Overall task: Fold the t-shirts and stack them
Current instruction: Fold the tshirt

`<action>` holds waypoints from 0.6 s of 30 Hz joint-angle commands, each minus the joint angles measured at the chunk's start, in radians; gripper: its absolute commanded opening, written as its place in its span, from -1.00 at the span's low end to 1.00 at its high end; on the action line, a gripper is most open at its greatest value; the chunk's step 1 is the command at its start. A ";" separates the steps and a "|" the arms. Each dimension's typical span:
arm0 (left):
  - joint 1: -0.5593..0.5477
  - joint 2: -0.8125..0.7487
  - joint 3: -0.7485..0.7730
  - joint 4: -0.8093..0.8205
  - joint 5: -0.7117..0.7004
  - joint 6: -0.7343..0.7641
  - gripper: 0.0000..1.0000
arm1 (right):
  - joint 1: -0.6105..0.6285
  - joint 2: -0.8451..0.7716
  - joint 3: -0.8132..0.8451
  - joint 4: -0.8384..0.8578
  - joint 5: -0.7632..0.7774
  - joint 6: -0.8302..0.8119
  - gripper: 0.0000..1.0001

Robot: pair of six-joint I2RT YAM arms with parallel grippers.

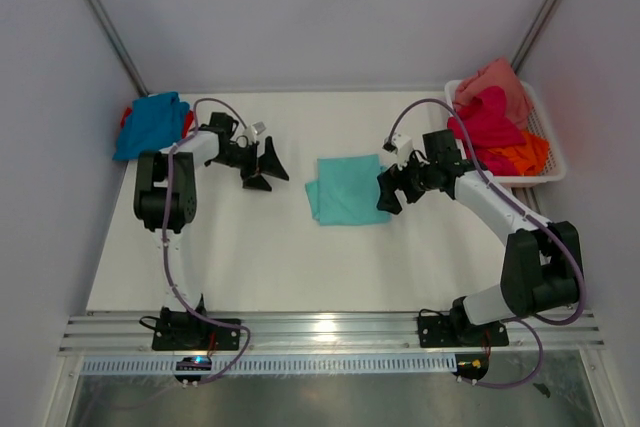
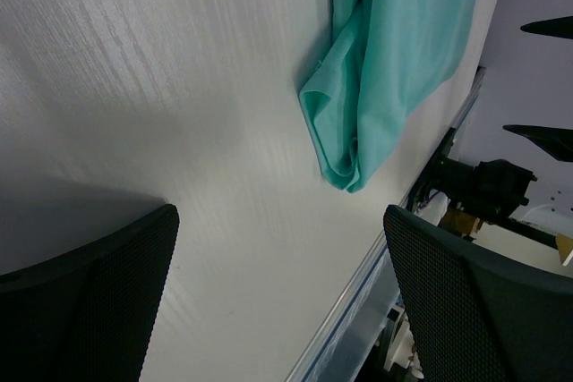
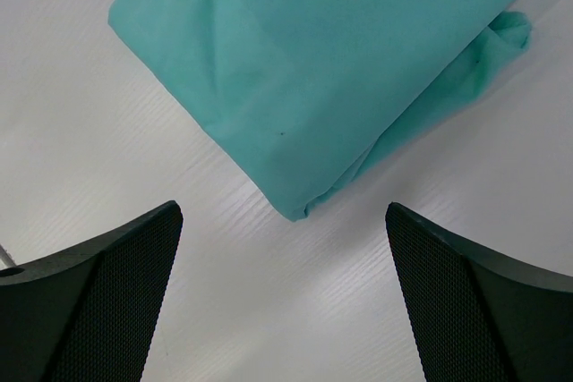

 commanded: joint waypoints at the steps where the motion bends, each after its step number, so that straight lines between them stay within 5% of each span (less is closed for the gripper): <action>1: -0.001 0.016 0.033 0.039 0.046 -0.008 0.98 | 0.014 0.004 0.027 0.014 -0.003 0.013 0.99; 18: -0.128 0.066 0.082 0.130 -0.017 -0.052 0.98 | 0.025 0.025 0.027 0.065 0.115 0.074 0.99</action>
